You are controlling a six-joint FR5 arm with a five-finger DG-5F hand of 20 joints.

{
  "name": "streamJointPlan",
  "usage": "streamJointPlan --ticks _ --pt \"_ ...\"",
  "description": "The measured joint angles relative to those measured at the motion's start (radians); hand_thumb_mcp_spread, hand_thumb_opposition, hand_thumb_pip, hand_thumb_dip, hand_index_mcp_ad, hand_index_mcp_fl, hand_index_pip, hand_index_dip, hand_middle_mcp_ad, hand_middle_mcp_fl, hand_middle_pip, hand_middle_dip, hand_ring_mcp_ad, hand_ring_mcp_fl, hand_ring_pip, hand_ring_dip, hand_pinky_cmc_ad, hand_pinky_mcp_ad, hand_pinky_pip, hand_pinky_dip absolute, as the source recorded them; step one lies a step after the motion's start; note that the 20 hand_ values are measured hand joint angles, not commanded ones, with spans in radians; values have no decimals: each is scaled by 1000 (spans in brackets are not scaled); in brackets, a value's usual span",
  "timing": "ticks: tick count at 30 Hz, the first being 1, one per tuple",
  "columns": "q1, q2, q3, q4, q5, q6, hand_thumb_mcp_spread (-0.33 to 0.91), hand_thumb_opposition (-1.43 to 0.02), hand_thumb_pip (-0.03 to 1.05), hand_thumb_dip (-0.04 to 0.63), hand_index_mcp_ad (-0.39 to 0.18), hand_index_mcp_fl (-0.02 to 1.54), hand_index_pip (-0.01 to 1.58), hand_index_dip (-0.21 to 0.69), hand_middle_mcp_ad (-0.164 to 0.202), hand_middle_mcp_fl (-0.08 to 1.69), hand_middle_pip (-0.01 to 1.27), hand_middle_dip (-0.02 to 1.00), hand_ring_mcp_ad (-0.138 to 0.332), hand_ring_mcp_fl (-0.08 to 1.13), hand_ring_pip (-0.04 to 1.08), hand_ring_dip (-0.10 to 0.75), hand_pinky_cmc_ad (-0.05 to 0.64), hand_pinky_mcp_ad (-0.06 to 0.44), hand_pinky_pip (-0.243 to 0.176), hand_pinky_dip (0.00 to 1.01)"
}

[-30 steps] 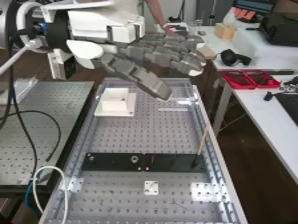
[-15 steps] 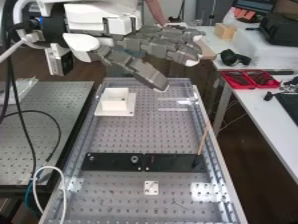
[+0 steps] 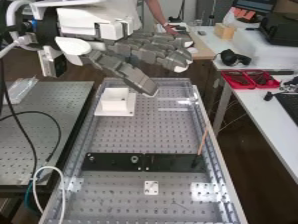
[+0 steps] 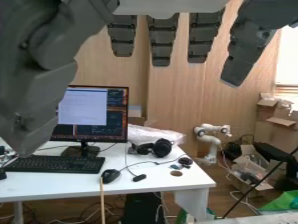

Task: Grab the larger nut and place it in the white container

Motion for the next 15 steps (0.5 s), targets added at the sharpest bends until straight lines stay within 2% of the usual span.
streamJointPlan --ticks 15 --pt "0 1 17 -30 -63 13 31 -787 684 77 -120 51 117 -175 65 9 126 222 168 9 82 93 496 360 -140 419"
